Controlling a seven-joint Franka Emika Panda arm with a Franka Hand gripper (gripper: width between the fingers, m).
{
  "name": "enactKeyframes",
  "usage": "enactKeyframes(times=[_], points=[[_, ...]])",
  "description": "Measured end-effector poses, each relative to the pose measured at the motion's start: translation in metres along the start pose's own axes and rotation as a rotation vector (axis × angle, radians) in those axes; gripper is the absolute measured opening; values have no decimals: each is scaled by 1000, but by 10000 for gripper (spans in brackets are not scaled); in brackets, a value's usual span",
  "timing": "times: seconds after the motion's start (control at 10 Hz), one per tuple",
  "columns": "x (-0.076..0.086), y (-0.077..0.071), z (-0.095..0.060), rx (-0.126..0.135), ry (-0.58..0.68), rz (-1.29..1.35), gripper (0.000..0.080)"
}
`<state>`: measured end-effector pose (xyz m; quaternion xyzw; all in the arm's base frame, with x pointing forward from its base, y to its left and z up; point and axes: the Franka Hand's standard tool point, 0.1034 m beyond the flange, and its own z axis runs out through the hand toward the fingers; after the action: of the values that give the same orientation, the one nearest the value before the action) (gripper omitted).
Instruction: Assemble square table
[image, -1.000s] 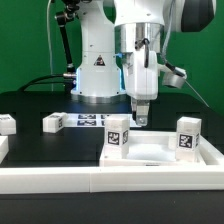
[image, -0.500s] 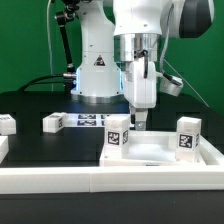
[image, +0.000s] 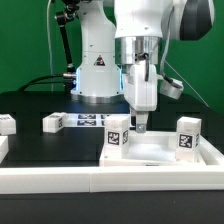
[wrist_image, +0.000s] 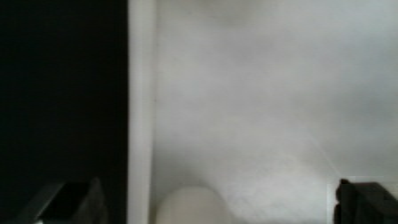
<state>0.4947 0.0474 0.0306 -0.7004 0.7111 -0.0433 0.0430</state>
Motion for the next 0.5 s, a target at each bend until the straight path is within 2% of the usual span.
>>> enactKeyframes(times=[0.5], points=[[-5, 17, 21, -44, 15, -25, 649]])
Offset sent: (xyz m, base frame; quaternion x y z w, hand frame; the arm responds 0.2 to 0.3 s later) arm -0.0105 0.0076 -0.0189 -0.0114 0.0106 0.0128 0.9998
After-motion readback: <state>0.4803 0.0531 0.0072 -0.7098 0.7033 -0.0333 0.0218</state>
